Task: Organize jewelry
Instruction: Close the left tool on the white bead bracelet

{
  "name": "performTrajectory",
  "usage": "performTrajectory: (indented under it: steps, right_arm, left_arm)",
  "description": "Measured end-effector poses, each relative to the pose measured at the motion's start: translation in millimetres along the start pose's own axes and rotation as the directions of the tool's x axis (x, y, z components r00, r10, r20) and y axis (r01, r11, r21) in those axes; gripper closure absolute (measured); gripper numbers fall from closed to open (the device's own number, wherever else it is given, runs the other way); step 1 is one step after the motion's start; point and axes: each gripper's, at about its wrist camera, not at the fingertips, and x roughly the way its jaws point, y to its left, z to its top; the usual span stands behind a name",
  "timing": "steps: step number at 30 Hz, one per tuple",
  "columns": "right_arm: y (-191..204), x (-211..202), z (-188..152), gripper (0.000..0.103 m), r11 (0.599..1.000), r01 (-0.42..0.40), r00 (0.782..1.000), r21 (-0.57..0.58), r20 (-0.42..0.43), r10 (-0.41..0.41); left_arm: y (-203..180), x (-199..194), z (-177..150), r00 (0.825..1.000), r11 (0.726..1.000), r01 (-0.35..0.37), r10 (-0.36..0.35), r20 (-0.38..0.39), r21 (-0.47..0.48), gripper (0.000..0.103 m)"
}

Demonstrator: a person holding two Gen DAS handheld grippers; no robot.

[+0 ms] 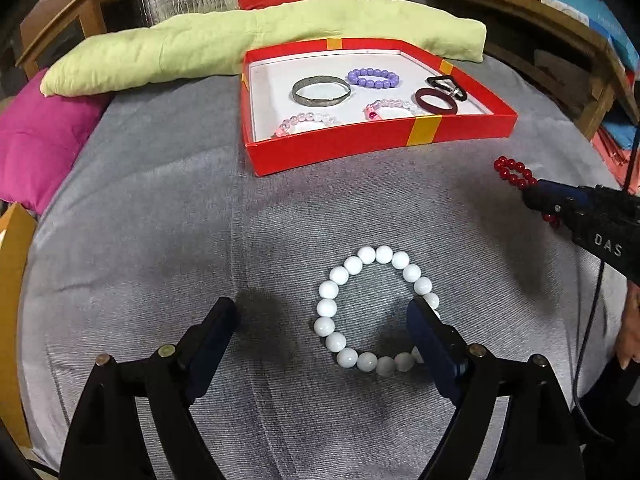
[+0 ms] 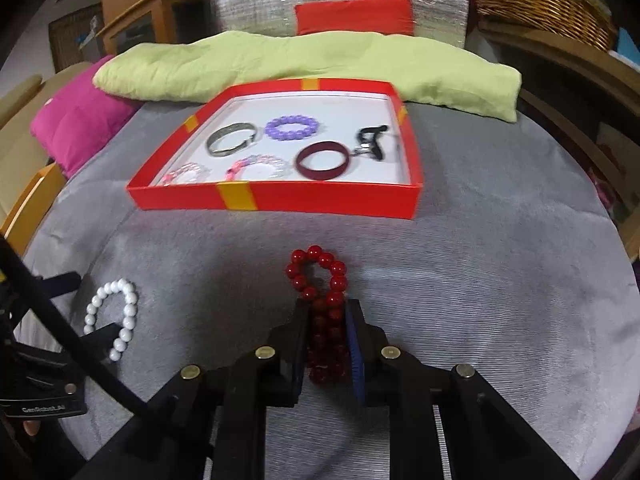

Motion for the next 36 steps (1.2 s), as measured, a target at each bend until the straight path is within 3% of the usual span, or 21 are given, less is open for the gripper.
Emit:
performTrajectory:
  steps: [13, 16, 20, 22, 27, 33, 34, 36]
  right_arm:
    - [-15.0, 1.9, -1.0, 0.083, 0.999, -0.024, 0.999, 0.039, -0.021, 0.025]
    - [-16.9, 1.9, -1.3, 0.083, 0.998, -0.037, 0.999, 0.047, -0.024, 0.038]
    - [-19.4, 2.4, -1.6, 0.083, 0.997, -0.052, 0.998, 0.052, -0.023, 0.054]
    - [-20.3, 2.5, -1.8, 0.083, 0.997, -0.058, 0.998, 0.054, -0.022, 0.060]
    - [-21.7, 2.9, -1.3, 0.083, 0.996, -0.063, 0.998, 0.064, -0.024, 0.065]
    - [-21.3, 2.7, -1.3, 0.083, 0.996, -0.061, 0.998, 0.063, -0.023, 0.062]
    - [-21.3, 2.7, -1.3, 0.083, 0.996, -0.060, 0.998, 0.063, -0.023, 0.062]
    - [-21.4, 2.8, -1.3, 0.083, 0.996, -0.061, 0.998, 0.065, -0.024, 0.062]
  left_arm:
    - [0.3, -0.1, 0.6, 1.000, 1.000, 0.017, -0.017, 0.008, -0.008, 0.015]
    - [6.9, -6.5, 2.3, 0.998, 0.996, 0.061, -0.060, 0.029, -0.058, 0.015]
    - [8.4, -15.0, 2.8, 0.980, 0.974, 0.197, -0.191, 0.061, -0.113, 0.015]
    - [-1.1, -14.4, 0.9, 0.983, 0.982, 0.178, -0.174, 0.061, -0.069, 0.015]
    - [-20.4, 0.7, -1.8, 0.997, 0.996, 0.072, -0.072, -0.018, 0.056, 0.015]
    - [-20.8, -2.0, -2.6, 0.997, 0.996, 0.078, -0.077, -0.008, 0.045, 0.017]
    - [-20.9, -3.0, -2.9, 0.997, 0.996, 0.075, -0.075, -0.004, 0.041, 0.020]
    - [-18.2, -4.5, -2.6, 0.997, 0.996, 0.077, -0.077, 0.001, 0.037, 0.035]
